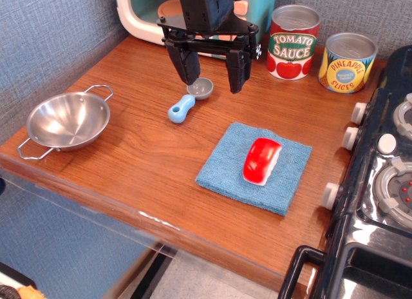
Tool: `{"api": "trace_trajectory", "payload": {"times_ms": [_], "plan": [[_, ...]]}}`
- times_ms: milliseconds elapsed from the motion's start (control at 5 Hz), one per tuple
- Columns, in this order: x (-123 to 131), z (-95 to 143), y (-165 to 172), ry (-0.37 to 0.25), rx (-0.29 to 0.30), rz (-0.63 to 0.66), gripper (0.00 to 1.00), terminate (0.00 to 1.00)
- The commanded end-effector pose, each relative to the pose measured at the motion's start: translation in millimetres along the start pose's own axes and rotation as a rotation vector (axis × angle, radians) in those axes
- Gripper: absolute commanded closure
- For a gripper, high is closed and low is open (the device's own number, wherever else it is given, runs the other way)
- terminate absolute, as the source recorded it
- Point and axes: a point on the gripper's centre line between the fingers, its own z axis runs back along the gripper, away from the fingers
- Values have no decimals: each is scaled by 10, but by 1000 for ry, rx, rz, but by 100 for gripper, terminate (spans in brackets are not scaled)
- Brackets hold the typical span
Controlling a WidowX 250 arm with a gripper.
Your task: Put the blue spoon in front of the cans.
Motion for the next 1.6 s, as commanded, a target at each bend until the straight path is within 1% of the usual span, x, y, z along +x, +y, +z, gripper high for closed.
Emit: {"api": "trace_trajectory", "payload": {"times_ms": [0, 200, 400, 600, 800, 1000, 1400], "plan": [[0, 0, 0, 0, 0, 0, 0, 0], [76, -131, 286, -12, 33, 85, 0, 0], [132, -226, 469, -17, 63, 131, 0, 0], [190, -346, 645, -23, 149, 155, 0, 0], [252, -502, 765, -3, 180, 163, 0, 0], [340, -613, 803, 13, 191, 151, 0, 0], [419, -757, 864, 41, 213, 149, 0, 0]]}}
